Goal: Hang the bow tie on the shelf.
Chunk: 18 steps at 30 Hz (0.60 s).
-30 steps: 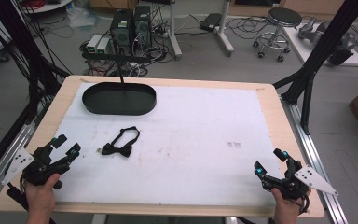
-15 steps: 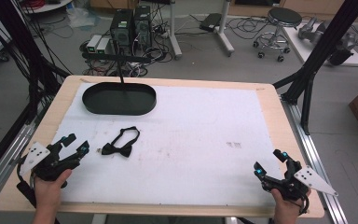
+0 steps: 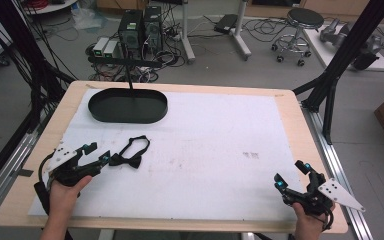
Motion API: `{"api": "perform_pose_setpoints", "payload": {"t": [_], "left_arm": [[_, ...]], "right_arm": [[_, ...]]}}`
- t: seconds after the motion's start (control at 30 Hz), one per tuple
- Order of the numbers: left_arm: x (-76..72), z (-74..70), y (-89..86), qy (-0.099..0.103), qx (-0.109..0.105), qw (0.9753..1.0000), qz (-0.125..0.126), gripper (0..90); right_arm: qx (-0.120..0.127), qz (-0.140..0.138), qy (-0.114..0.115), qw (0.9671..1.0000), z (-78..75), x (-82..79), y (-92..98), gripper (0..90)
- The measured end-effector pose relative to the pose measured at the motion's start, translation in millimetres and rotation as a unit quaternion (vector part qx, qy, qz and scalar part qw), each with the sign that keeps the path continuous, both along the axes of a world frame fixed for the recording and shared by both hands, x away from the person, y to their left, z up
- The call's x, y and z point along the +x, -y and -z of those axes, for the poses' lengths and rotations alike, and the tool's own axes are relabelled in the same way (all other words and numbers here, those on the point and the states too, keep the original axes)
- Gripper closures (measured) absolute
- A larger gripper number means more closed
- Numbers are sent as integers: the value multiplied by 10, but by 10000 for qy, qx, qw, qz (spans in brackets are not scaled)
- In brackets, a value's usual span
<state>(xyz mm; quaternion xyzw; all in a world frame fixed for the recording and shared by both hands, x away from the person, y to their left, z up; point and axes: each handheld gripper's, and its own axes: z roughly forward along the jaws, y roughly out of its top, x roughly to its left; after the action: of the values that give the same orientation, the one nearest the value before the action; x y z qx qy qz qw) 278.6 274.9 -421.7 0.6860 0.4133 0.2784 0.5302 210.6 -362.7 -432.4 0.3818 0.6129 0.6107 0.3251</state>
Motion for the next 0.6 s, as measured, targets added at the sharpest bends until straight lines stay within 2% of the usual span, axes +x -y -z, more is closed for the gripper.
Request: {"api": "perform_pose_setpoints", "payload": {"t": [0.1, 0.13, 0.23, 0.33, 0.6], "left_arm": [[86, -13, 65, -77, 65, 9999, 53, 403], [147, -27, 112, -148, 179, 9997, 94, 408], [206, -35, 167, -226, 256, 9993, 138, 419], [294, -31, 245, -396, 483, 9980, 128, 428], [479, 54, 387, -760, 789, 9939, 85, 453]], "right_arm": [[-8, 1, 22, 10000, 1, 2, 6, 114], [-2, 9, 29, 10000, 2, 2, 11, 114], [21, 11, 30, 10000, 2, 0, 16, 114], [31, 18, 36, 10000, 2, -2, 18, 114], [20, 6, 95, 10000, -2, -5, 17, 114]]}}
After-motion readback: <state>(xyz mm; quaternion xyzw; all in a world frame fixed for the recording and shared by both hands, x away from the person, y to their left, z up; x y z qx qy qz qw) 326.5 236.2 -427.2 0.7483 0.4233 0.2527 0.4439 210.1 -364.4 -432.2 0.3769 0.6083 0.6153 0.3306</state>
